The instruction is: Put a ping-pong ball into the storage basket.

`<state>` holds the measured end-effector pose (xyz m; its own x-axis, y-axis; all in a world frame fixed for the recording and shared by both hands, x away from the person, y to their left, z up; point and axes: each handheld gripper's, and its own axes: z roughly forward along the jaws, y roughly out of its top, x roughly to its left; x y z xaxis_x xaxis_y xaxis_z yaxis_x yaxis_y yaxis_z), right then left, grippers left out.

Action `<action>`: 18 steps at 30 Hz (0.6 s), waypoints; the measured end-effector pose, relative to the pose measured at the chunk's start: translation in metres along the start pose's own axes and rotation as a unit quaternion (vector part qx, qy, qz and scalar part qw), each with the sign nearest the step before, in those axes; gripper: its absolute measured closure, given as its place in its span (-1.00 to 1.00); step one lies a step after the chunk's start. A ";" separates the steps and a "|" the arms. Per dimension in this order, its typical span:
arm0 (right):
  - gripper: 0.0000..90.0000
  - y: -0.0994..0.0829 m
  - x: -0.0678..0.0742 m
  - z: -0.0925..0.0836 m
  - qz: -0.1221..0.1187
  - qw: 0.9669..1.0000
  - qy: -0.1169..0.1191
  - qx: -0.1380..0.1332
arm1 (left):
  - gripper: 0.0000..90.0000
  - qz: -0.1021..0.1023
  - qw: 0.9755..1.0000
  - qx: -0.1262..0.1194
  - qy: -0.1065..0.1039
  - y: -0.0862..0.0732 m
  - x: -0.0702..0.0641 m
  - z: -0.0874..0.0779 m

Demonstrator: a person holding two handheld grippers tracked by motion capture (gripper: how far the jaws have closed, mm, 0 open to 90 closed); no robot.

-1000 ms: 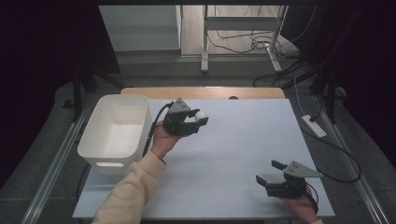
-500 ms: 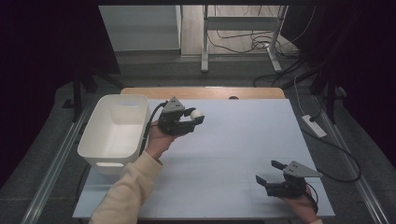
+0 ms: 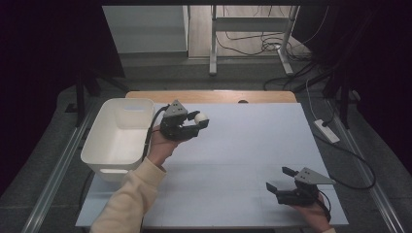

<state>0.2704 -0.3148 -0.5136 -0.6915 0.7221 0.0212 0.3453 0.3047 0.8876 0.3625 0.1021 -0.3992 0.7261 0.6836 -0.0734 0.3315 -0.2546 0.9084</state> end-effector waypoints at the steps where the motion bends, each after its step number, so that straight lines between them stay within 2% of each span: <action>1: -0.74 0.000 0.000 0.000 0.000 1.000 0.000 0.000 | 0.13 -0.002 1.000 -0.002 0.001 0.000 0.000 -0.001; 18: -0.74 0.000 0.000 0.000 0.000 1.000 0.000 0.001 | 0.13 -0.009 1.000 -0.010 0.010 0.000 0.007 -0.016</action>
<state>0.2704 -0.3145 -0.5137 -0.6913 0.7223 0.0212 0.3466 0.3056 0.8868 0.3579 0.1174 -0.3936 0.7080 0.7015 -0.0812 0.3313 -0.2284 0.9155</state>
